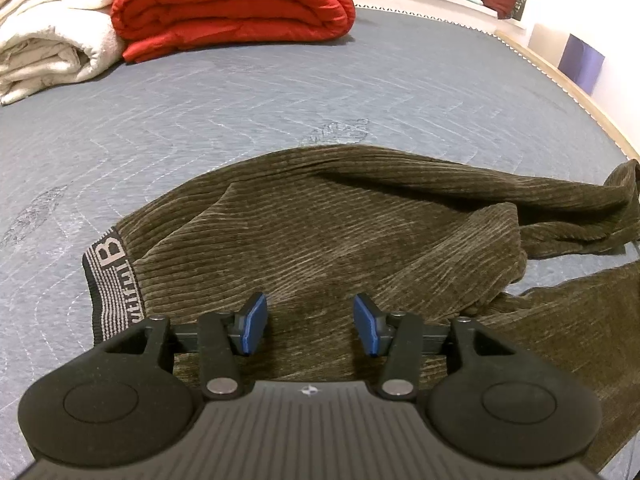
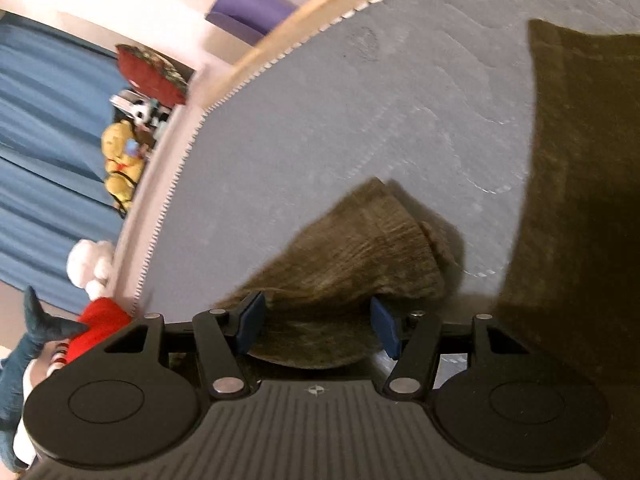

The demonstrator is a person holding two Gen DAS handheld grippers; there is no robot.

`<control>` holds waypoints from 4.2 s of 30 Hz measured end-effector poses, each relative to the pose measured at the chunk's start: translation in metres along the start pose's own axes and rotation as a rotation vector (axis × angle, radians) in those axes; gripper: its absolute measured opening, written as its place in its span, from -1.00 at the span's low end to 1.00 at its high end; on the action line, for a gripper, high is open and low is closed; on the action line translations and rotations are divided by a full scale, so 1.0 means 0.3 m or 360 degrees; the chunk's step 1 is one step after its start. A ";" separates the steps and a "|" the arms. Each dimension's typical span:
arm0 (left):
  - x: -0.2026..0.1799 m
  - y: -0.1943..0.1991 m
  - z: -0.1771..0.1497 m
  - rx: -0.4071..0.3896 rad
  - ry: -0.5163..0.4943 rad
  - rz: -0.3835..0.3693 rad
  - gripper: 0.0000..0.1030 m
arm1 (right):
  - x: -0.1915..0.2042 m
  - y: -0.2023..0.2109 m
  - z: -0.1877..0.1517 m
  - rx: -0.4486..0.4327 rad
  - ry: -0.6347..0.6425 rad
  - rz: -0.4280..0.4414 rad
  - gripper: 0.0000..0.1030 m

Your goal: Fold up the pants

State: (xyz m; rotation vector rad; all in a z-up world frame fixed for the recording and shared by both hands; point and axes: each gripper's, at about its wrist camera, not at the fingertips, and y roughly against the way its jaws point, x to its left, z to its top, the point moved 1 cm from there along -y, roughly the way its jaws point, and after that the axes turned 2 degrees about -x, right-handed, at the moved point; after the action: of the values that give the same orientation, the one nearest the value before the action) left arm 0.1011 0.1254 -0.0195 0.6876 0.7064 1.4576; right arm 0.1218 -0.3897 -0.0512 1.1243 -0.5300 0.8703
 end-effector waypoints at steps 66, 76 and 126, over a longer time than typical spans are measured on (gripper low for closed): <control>-0.003 -0.060 0.019 0.0034 -0.0003 -0.0017 0.14 | 0.012 0.059 0.231 -0.0572 0.0248 0.0299 -0.78; -0.016 -0.087 0.022 0.0053 -0.0009 -0.0017 0.17 | -0.266 -0.039 0.241 -0.0298 -0.0289 -0.0419 -0.43; 0.267 0.134 -0.068 -0.0033 0.0232 -0.0057 -0.33 | 0.147 0.611 0.194 -0.0467 0.1060 0.0191 0.13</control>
State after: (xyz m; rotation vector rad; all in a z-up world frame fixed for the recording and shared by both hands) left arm 0.0595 0.2055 -0.0017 0.5537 0.8108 1.4909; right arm 0.0004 -0.3983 0.1041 0.4897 -0.1593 1.1608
